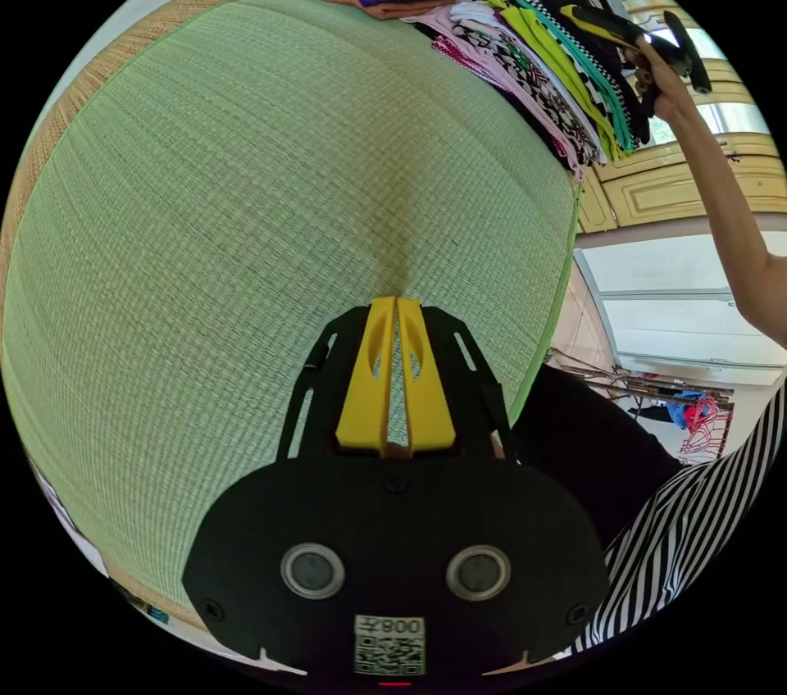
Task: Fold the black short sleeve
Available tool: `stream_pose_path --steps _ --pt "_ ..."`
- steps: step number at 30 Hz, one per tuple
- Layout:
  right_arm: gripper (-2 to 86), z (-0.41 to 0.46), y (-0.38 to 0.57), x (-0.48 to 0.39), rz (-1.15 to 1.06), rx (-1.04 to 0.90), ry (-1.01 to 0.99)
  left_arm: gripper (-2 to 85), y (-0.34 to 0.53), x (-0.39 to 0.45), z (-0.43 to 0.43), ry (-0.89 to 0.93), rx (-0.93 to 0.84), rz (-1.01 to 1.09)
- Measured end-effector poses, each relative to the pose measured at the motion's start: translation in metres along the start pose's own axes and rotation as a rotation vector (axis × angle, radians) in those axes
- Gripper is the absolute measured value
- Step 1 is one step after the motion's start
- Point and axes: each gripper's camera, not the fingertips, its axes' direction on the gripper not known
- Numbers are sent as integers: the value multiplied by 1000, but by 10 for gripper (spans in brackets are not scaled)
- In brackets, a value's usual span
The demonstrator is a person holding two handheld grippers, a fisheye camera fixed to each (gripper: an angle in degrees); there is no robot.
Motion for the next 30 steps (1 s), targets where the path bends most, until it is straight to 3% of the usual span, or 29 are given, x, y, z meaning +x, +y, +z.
stream_pose_path --steps 3,7,13,21,30 --pt "33 4 17 11 4 6 41 1 26 -1 14 -2 31 -14" --pt "15 2 40 42 51 19 -59 1 66 -5 34 -12 83 -50" --pt "6 -29 97 90 92 149 -275 1 132 -11 49 92 237 -26" --pt "5 -104 213 119 -42 360 -707 2 261 -19 53 197 454 -25" --pt "5 -155 347 104 -304 211 -1023 10 438 3 69 403 667 -69"
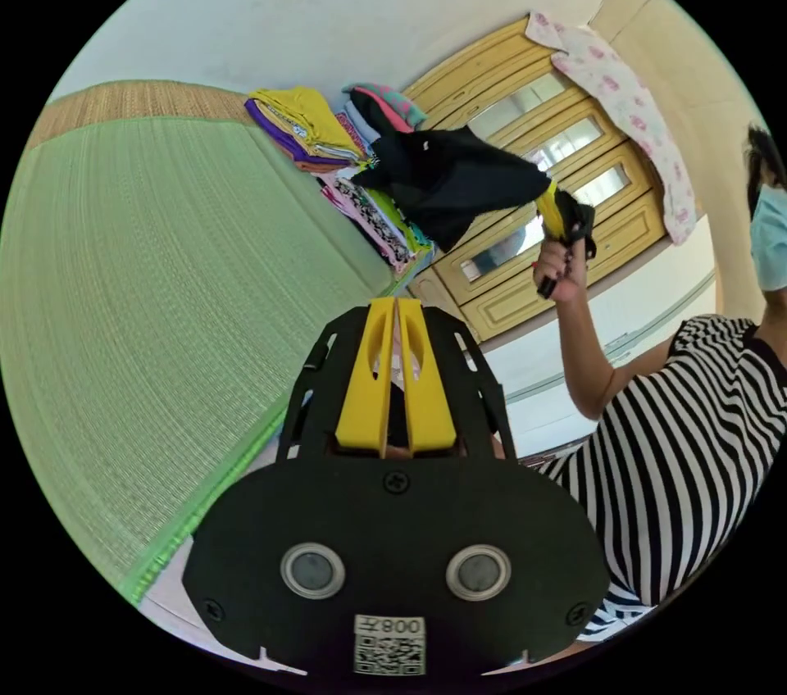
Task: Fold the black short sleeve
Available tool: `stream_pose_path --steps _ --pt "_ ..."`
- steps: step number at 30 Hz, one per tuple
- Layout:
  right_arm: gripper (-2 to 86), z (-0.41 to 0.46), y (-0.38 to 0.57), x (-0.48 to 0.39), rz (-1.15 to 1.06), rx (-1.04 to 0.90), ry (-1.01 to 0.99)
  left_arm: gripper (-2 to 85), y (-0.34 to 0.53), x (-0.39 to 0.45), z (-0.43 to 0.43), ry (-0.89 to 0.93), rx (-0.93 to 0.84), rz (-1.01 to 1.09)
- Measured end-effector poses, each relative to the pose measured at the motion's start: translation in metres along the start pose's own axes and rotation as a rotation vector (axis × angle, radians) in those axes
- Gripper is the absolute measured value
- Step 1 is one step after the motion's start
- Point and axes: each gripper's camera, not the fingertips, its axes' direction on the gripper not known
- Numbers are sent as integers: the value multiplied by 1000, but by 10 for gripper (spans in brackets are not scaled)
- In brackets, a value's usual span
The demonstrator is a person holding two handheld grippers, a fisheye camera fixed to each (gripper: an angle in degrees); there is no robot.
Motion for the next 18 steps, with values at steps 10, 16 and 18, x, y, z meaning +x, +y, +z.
stream_pose_path --steps 10,16,18 --pt "6 2 132 23 166 -151 -240 39 146 -57 -46 104 94 -233" --pt "6 -17 153 30 131 -207 -295 66 175 -87 -43 109 54 -241" --pt "6 -25 161 31 110 -233 -305 74 175 -101 -39 112 29 -251"
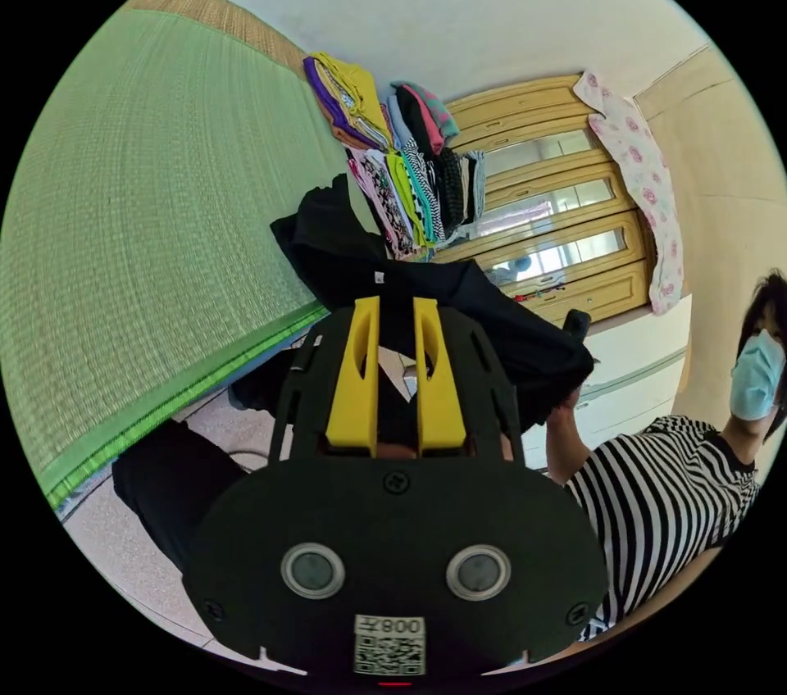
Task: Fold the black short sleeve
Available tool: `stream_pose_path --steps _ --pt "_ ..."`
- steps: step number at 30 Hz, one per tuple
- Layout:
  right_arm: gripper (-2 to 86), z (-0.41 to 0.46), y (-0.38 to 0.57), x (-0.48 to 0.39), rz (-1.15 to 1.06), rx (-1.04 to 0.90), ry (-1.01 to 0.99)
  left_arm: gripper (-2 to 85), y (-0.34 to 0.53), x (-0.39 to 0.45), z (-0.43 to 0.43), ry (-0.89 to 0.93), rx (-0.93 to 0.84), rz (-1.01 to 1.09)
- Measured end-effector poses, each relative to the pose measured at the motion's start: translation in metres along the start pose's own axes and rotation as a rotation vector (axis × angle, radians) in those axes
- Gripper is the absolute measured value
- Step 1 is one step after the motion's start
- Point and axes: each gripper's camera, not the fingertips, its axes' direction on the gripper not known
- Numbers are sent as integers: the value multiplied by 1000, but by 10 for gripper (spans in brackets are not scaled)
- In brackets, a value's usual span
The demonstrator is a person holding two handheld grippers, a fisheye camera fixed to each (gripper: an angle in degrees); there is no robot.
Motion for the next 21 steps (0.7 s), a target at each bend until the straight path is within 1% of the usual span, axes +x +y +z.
stream_pose_path --steps 6,9,12,15,17,21 --pt "6 -24 23 2 -11 -21 -23 93 -20 -48 14 -63 -113 -69" --pt "6 -33 31 4 -14 -43 -15 96 -21 -74 17 -120 -170 -157" --pt "6 -41 36 7 -16 -62 -19 96 -10 -99 17 -152 -200 -218" --pt "7 -50 41 14 -5 -60 -30 91 8 -118 21 -177 -282 -245" --pt "7 -55 43 18 -2 -54 -40 73 28 -132 19 -185 -331 -268" --pt "6 -63 48 23 -3 -50 -43 39 58 -145 0 -135 -306 -282"
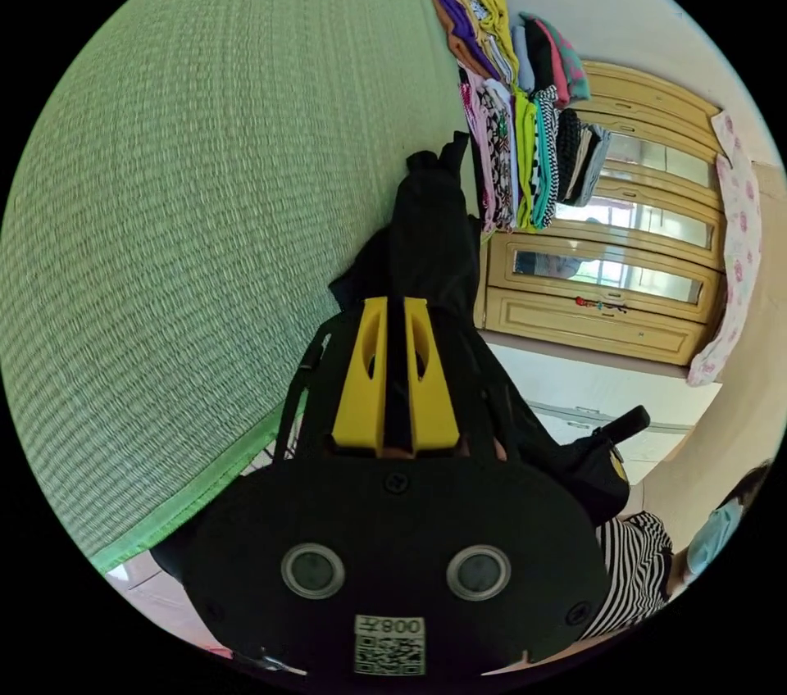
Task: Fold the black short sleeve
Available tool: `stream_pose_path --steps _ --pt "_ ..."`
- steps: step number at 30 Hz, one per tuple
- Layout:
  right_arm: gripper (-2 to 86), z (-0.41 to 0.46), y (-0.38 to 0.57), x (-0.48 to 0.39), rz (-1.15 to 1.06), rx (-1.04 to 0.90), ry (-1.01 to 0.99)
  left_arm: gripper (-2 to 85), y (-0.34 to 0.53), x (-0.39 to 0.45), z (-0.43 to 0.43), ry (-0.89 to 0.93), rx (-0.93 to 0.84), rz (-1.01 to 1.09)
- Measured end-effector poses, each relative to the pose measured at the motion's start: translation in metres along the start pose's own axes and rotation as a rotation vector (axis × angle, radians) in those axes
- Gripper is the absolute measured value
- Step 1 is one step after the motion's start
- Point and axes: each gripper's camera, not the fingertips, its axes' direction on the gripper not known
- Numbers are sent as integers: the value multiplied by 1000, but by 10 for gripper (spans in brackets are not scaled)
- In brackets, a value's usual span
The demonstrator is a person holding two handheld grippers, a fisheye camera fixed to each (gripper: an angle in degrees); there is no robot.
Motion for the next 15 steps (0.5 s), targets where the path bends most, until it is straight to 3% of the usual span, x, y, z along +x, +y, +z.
stream_pose_path --steps 9,15 --pt "7 -30 11 -13 -64 71 23 15 107 -27 -94 258 232 146" --pt "6 -49 17 -46 -171 122 104 12 215 -39 -185 367 495 257"
